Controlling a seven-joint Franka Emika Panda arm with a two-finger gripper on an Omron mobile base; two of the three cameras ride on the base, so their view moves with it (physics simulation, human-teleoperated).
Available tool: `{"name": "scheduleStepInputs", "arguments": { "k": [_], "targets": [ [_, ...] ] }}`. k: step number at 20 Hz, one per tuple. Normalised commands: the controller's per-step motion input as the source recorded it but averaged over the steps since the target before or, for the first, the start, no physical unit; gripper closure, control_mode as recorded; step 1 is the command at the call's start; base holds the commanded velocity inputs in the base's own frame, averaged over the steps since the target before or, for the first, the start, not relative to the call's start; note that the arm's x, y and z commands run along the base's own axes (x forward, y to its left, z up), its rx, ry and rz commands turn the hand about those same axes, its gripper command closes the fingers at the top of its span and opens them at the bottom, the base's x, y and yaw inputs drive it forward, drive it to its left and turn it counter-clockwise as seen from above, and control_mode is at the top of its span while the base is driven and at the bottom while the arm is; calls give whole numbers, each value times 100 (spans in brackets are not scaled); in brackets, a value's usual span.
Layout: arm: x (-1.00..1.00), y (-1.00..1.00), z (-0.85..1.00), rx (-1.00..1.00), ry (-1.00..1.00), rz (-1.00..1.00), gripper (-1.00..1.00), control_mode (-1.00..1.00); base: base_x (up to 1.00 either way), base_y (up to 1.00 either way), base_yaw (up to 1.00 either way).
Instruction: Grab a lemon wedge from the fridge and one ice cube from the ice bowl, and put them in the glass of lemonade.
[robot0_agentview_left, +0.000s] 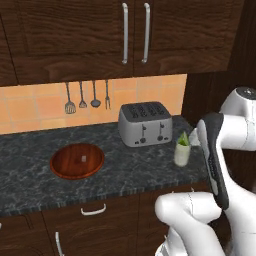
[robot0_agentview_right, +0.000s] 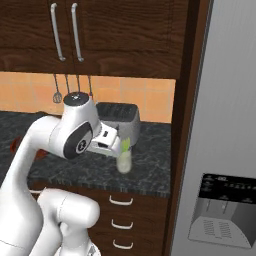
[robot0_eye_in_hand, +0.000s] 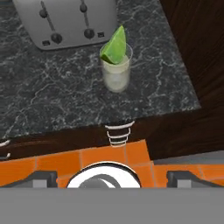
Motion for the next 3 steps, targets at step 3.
{"name": "scheduleStepInputs", "arguments": {
  "k": [3],
  "targets": [
    [-52,19,22,0,5,1,-100,-100,0,0,0]
  ]
}}
